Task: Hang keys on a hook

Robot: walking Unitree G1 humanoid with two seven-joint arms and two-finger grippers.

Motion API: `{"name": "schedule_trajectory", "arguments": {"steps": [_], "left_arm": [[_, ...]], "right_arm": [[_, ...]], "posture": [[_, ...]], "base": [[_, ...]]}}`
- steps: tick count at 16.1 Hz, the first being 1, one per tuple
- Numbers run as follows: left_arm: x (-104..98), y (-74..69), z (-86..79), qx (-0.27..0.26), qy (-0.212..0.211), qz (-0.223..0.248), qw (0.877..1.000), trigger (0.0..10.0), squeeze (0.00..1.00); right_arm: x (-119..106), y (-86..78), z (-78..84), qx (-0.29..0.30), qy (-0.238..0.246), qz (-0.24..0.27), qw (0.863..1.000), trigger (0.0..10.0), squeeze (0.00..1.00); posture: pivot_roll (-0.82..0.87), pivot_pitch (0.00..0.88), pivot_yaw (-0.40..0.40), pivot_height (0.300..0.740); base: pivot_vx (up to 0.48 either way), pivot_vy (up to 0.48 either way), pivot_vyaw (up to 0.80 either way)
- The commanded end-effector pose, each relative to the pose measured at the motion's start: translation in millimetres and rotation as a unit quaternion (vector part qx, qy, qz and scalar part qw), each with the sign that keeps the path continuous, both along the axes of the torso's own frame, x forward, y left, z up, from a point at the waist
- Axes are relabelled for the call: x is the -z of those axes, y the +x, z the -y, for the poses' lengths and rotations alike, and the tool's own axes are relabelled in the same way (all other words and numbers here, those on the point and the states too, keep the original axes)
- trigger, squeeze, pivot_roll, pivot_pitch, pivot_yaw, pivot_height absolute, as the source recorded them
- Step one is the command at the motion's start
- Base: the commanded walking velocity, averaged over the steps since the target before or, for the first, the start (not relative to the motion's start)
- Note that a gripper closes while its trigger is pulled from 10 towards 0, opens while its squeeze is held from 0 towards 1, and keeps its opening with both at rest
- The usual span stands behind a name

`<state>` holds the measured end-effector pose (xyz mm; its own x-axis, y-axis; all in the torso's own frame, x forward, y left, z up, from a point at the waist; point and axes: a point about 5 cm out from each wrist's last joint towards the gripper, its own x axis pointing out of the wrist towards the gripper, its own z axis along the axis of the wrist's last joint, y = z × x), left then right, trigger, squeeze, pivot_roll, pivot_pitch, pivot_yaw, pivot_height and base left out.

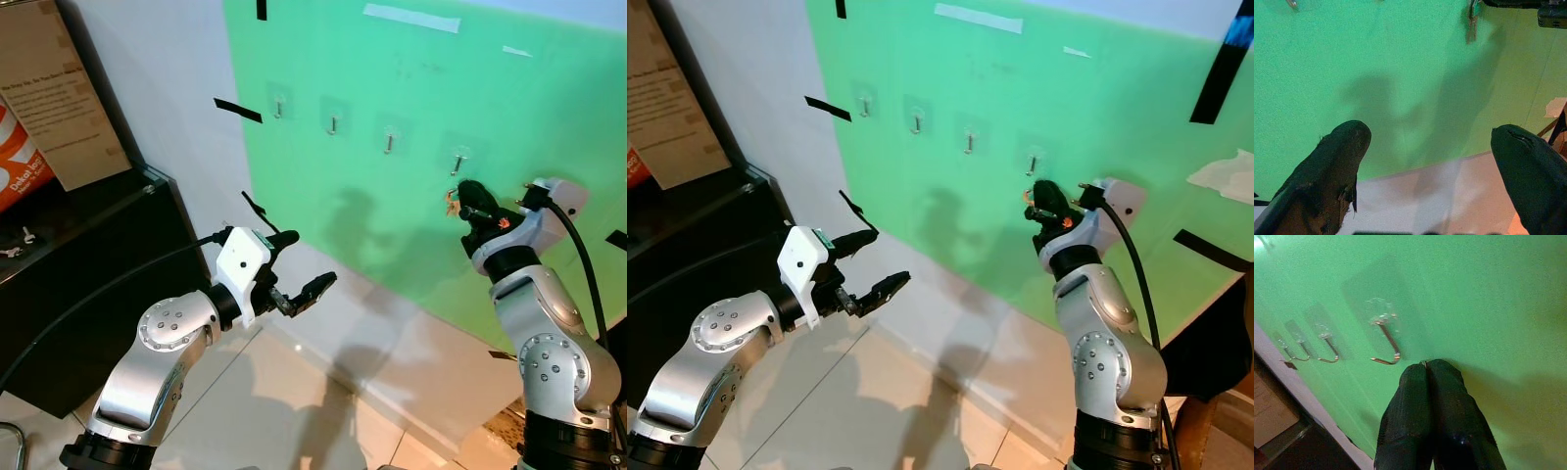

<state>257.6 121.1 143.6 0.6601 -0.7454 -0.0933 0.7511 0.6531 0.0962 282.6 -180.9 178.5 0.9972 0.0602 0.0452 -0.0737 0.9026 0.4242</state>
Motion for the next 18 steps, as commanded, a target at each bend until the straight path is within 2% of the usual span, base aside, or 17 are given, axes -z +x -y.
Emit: {"name": "schedule_trajectory", "arguments": {"steps": [1,4,5,8,11,18], "left_arm": [[-2.8,-1.7,1.8,0.008,-0.001,0.004,1.0,10.0,0.01],[-2.8,-1.8,1.6,0.008,-0.001,0.004,1.0,10.0,0.01],[-2.9,-1.7,1.8,0.009,-0.001,0.003,1.0,10.0,0.01],[-3.1,-1.5,1.4,0.01,0.0,0.004,1.0,10.0,0.0],[-3.1,-1.5,1.4,0.01,0.001,0.004,1.0,10.0,0.01],[-3.4,-1.5,2.0,0.012,0.001,0.004,1.0,10.0,0.01]], "right_arm": [[6.3,1.1,0.0,-0.002,0.003,-0.025,1.0,10.0,0.0],[9.5,-2.6,-5.3,-0.028,0.006,-0.023,0.999,10.0,0.0],[6.3,-5.8,-10.3,-0.057,0.006,-0.007,0.998,10.0,0.0],[-5.3,-7.4,-15.3,-0.083,0.019,0.028,0.996,10.0,0.0],[-12.9,-6.1,-14.3,-0.077,0.035,0.05,0.995,10.0,0.0],[-18.2,-0.2,-13.1,-0.057,0.05,0.06,0.995,10.0,0.0]], "posture": [[-0.11,0.0,0.034,0.74],[-0.11,0.0,0.035,0.74],[-0.11,0.0,0.035,0.74],[-0.11,0.0,0.036,0.74],[-0.11,0.0,0.036,0.74],[-0.11,0.0,0.037,0.74]], "base": [[0.0,0.0,0.0],[0.0,0.0,0.0],[0.0,0.0,0.0],[0.0,0.0,0.0],[0.0,0.0,0.0],[0.0,0.0,0.0]]}}
